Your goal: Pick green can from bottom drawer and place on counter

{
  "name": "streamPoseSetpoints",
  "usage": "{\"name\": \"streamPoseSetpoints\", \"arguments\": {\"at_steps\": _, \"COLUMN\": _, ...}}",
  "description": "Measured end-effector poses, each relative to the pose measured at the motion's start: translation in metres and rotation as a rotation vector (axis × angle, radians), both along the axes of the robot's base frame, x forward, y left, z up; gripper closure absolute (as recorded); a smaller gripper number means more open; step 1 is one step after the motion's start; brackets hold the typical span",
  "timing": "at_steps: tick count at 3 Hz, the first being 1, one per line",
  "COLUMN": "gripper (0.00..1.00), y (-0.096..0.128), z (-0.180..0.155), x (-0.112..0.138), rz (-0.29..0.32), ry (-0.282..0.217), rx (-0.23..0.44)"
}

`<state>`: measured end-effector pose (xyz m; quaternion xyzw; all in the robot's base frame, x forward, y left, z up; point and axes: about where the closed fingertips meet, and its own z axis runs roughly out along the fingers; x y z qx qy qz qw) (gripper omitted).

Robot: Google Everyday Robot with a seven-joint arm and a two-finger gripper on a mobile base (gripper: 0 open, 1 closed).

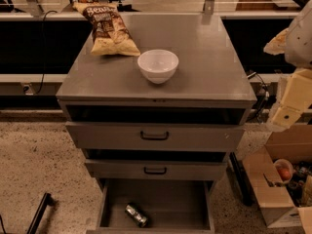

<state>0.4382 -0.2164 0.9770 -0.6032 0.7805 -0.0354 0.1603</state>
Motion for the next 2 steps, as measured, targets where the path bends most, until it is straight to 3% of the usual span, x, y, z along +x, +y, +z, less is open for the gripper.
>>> {"name": "streamPoseSetpoints", "arguments": {"at_steps": 2, "gripper": 0.00, "y": -0.0007, "z": 0.0009, "x": 0.0015, "rz": 0.006, "ry": 0.003, "rx": 0.020}}
